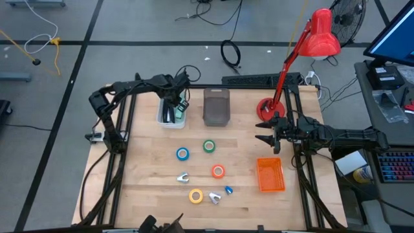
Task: Pick and place Stapler, Stapler remover, tape
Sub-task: Put the green stapler into the white bin
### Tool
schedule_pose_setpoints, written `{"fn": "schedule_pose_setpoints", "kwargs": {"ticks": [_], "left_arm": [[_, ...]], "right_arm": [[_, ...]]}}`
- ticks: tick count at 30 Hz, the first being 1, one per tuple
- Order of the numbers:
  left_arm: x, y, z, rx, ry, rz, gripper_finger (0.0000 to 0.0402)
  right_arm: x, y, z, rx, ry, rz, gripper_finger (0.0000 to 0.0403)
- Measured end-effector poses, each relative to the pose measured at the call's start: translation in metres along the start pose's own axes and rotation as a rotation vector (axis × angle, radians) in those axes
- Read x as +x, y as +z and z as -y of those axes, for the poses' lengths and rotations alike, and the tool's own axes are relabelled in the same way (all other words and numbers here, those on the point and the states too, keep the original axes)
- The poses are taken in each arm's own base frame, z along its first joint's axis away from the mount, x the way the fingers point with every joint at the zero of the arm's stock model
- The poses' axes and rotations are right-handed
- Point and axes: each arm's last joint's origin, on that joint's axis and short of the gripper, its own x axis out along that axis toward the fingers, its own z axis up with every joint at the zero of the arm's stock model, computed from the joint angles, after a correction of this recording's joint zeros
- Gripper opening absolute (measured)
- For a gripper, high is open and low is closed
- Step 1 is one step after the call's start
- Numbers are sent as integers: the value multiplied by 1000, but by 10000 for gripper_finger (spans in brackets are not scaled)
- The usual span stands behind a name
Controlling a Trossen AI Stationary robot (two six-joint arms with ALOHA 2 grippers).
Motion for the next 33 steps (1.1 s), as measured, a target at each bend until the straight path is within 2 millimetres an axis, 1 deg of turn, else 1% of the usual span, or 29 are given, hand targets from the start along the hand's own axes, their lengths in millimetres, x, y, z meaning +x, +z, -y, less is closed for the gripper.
{"fn": "schedule_pose_setpoints", "kwargs": {"ticks": [6, 11, 15, 19, 27, 30, 33], "left_arm": [[0, 5, 0, 10, -24, 51, 57], [0, 6, 0, 14, -24, 57, 85], [0, 6, 0, 27, -23, 60, 88], [0, 6, 0, -13, -21, 61, 90], [0, 6, 0, -12, -19, 61, 93], [0, 6, 0, -13, -13, 62, 108], [0, 6, -1, -17, 3, 66, 139]], "right_arm": [[0, 0, 0, 0, 0, 0, 242], [0, 0, 0, 0, 0, 0, 242], [0, 0, 0, 0, 0, 0, 242], [0, 0, 0, 0, 0, 0, 242], [0, 0, 0, 0, 0, 0, 242], [0, 0, 0, 0, 0, 0, 242], [0, 0, 0, 0, 0, 0, 242]]}}
